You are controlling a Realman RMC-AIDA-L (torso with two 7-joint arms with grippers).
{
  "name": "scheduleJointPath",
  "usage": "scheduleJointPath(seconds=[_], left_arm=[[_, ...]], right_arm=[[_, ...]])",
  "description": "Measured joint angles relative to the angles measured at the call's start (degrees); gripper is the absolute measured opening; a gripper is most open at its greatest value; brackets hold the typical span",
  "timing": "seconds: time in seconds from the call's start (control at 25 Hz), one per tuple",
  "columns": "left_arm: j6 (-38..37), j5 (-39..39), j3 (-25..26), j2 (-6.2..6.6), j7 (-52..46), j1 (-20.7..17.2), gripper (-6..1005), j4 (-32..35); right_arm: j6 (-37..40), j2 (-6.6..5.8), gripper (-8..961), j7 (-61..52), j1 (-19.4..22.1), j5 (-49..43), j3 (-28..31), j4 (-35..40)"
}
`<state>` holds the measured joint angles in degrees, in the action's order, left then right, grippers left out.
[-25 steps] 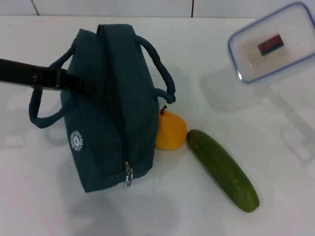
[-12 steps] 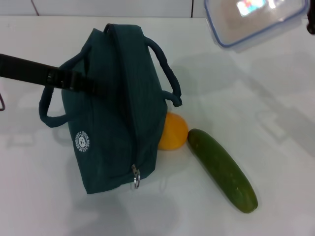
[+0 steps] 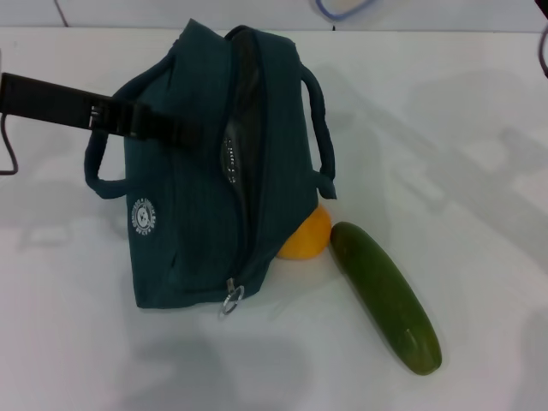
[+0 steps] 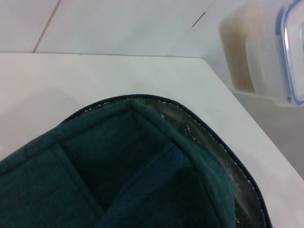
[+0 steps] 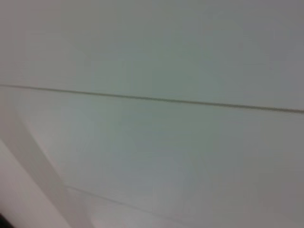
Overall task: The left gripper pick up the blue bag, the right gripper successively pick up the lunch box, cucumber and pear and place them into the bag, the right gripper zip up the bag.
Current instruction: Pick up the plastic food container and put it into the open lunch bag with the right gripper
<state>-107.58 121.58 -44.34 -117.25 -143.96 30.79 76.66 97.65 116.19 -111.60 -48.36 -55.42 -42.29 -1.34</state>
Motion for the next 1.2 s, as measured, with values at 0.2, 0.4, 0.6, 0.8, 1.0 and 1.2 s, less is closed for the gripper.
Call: scheduleJointPath(seconds=[0.2,0.4,0.6,0.8,1.0,1.2], left_arm=[[0.01,-0.03,0.03,-0.08,-0.05,0.69,42,0.06],[0.00,-0.04,0.04,-0.03,-0.01,1.10,42,0.07],[0.00,-0.04,0.05,-0.10,0.08,1.72,42,-0.32],[0.00,-0.04,0.05,-0.15,0.08,2.18,42,-0.36],[0.42,-0.05,0.22,-0.29,0.29,2.20,41,-0.37],[2.13,-0.06,0.37,-0.23,0.35,1.76,41,-0.37]], right_arm=[[-1.65,0.00,95,-0.02,-3.30,-0.10,-0.07,-0.12],[-3.01,0.00,99,0.23,-7.17,-0.58,-0.67,-1.19],[-4.76,-0.01,111,1.02,-9.60,-3.03,-0.70,-3.26],[-6.90,-0.01,122,2.58,-9.99,-5.99,-0.16,-5.14],[-9.41,-0.01,133,3.81,-9.68,-8.75,-0.07,-6.54],[-10.83,-0.01,144,5.38,-9.09,-9.46,0.02,-7.32]])
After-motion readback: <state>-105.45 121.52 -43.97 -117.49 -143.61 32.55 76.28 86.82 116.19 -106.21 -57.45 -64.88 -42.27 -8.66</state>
